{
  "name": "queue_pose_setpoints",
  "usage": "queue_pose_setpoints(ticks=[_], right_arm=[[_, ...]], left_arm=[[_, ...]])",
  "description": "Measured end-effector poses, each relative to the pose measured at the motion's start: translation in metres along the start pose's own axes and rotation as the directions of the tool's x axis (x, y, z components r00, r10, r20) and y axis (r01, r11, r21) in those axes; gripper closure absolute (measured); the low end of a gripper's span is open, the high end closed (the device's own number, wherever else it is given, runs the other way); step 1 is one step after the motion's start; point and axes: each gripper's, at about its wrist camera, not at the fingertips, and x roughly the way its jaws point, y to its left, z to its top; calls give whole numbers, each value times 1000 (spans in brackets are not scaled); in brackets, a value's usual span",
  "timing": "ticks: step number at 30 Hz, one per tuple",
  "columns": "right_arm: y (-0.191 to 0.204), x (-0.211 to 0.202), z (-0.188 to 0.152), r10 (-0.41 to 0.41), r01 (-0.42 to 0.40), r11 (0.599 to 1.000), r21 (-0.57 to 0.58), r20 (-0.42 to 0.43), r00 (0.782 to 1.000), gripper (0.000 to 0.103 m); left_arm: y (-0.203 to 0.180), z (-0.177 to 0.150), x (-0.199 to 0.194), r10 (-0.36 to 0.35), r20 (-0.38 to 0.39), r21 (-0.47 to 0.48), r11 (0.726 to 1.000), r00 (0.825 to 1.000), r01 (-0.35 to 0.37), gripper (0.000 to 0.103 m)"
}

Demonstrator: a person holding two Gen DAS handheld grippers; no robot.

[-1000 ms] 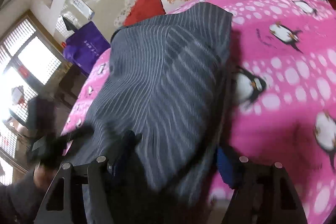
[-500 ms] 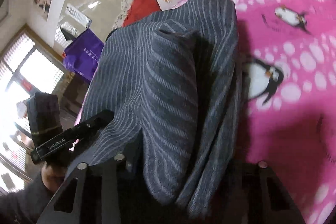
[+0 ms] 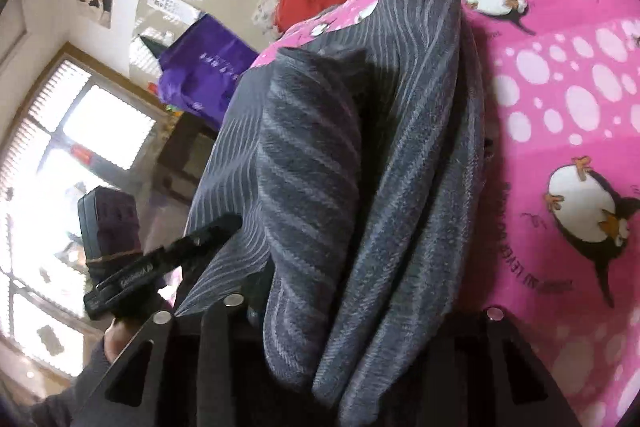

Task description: Fold large clothes

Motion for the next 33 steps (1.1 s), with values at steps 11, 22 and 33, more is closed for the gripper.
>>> queue_pose_setpoints(ticks=[11,22,33], right_arm=[[56,-109,-35,-216,220,974,-50,82,973,52],[145,-161,-123,-538,610,750,-256,301,788,32],[182,-187,-150,-554,646,717,-261,349,756,32]], left_arm=[[-35,-40,-85,179,111,1,984,978,-180,1],[-108,-103,-147,425,175,-5,902,888,-431,1],[-144,-136,-196,389,213,-32,920,896,-392,1]])
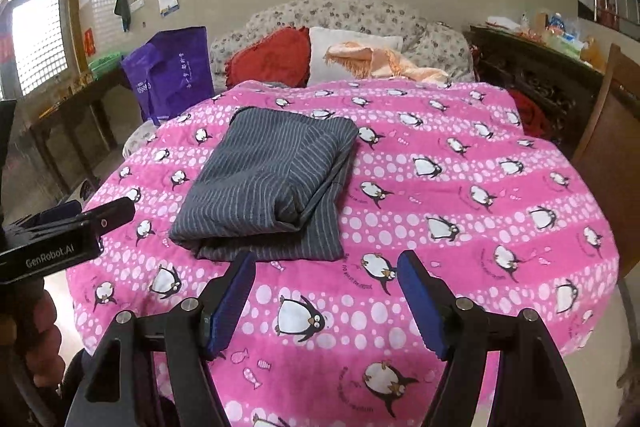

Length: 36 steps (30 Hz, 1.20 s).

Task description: Fold large clothes

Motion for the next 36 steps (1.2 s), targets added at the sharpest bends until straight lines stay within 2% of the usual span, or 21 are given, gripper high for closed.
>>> queue_pose_setpoints(ticks=[9,14,30,33,36], right_arm=[[-9,-12,9,-15,15,1000,20,16,1000,32],[-3,-20,12,-15,15,1000,1,39,999,32],[1,-15,11,-11,12,1000,-8,30,999,31],[-2,-4,5,-6,6,1000,13,2,1000,30],[-9,15,-6,2,0,998,58,-43,999,30]], left_arm=[[-13,3,-12,-2,34,22,1000,999,2,1],[-10,2,-11,-13,27,15,1000,1000,13,1],[-7,-1,-7,-18,10,3,1000,1000,18,1],[-8,-8,2,-7,-15,0,1000,1000,7,1],[-3,-18,21,5,-85,-8,1000,996,-5,1]])
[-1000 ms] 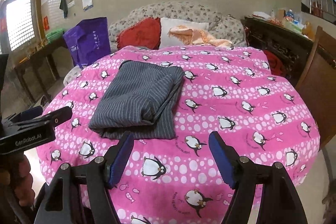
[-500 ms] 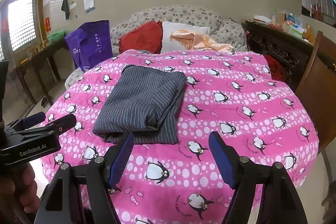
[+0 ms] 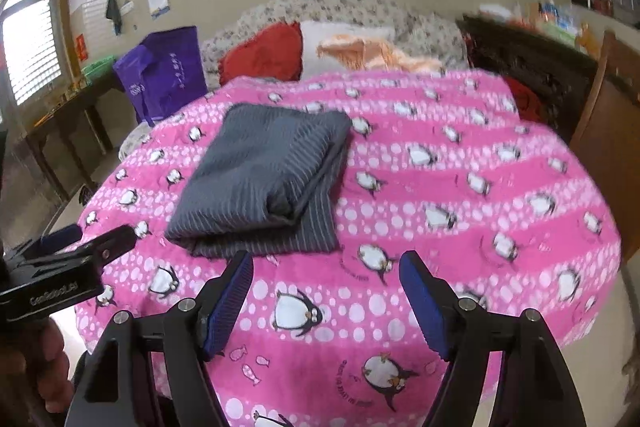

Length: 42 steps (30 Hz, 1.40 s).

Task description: Fold large clothes

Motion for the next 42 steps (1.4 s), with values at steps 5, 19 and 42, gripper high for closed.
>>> queue_pose_setpoints(ticks=[5,19,42], right_arm=[[-12,34,-7,22,-19,999,50,-58,998,30],[5,119,45,465,-465,884,-45,-28,885,55],[-19,147,33,306,-316,945,-88,-119,945,88]], left_arm=[[21,-5,29,47,-73,-41,998,996,-50,1],[60,41,101,6,-38,-135,991,999,-11,1],[33,27,179,-118,-73,-130,986,990,108,0]])
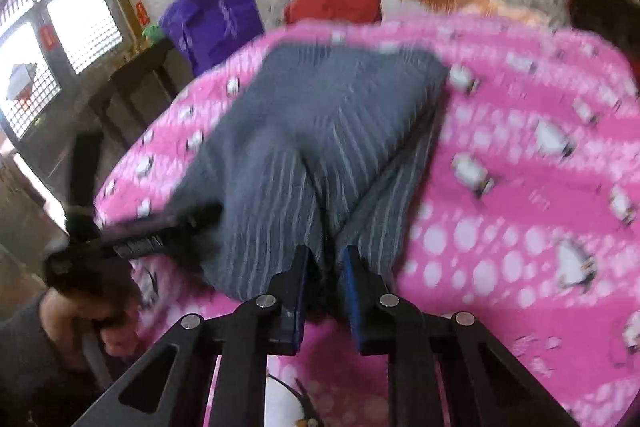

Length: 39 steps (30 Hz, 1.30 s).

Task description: Fold large clothes

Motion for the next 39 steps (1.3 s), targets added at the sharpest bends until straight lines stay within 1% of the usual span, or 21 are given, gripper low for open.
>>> queue_pose_setpoints(ticks=[2,4,6,7,9,10,13,15,17,19,21,23,24,25,27,30,32,33,35,37,39], right_arm=[[14,-20,15,-21,22,1000,-6,94,995,88],[34,-23,31,8,-7,1000,-13,132,991,88],[49,-2,36,13,-11,1000,-26,75,997,88],[49,20,31,-49,49,998,-36,19,999,88],[33,61,8,-170,168,985,-35,-88,981,89],[26,61,-1,-160,160,986,-45,-5,987,89],[28,60,-1,-182,181,981,-74,-6,983,89],[25,58,1,-172,170,981,-92,-15,985,89],[21,55,4,-121,119,991,-61,-26,992,88],[20,35,9,-60,61,998,24,-29,998,85],[18,4,7,-49,48,997,65,14,999,85],[23,-27,4,-43,40,998,56,63,997,79],[26,-40,1,-47,44,998,44,81,996,64],[30,-53,-1,-69,67,997,32,92,993,46],[38,-70,-3,-129,128,992,16,108,986,30],[50,-96,-2,-168,173,985,-16,161,973,26],[55,-106,2,-194,200,980,-21,172,966,25],[57,-108,3,-179,183,983,-12,161,971,25],[57,-112,6,-182,183,983,6,142,973,25],[56,-113,5,-235,235,972,15,111,966,25],[56,-114,3,-280,279,960,16,91,956,25]], left_arm=[[-2,-3,-1,3,22,18,1000,1000,-3,0],[-6,-4,-2,8,34,27,1000,999,-9,1],[-6,-6,-3,13,39,33,999,999,-14,1],[-7,-5,-3,14,40,37,999,999,-16,1],[-9,-6,-1,7,32,47,999,999,-9,1],[-9,-6,1,8,36,50,999,999,-9,1],[-8,-4,4,9,38,53,999,999,-11,1],[-7,-2,5,-1,28,46,999,1000,0,0],[-4,1,-1,-13,12,41,999,1000,13,0],[-2,4,-18,-11,18,37,999,1000,10,0],[-3,4,-41,-5,53,52,999,999,2,1],[-7,1,-61,-15,76,68,998,997,10,1],[-9,-1,-70,-20,84,71,997,996,15,1],[-13,-3,-79,-28,91,76,997,995,21,1],[-21,-6,-97,-39,106,92,995,994,29,1],[-38,-6,-118,-16,120,125,992,993,1,1],[-45,-1,-123,-46,83,112,993,995,37,1],[-47,-1,-124,-55,52,103,993,997,49,1],[-53,0,-123,1,-7,85,996,1000,0,1],[-60,-2,-125,49,-14,99,994,999,-48,1],[-64,-6,-129,69,-10,109,992,998,-68,1]])
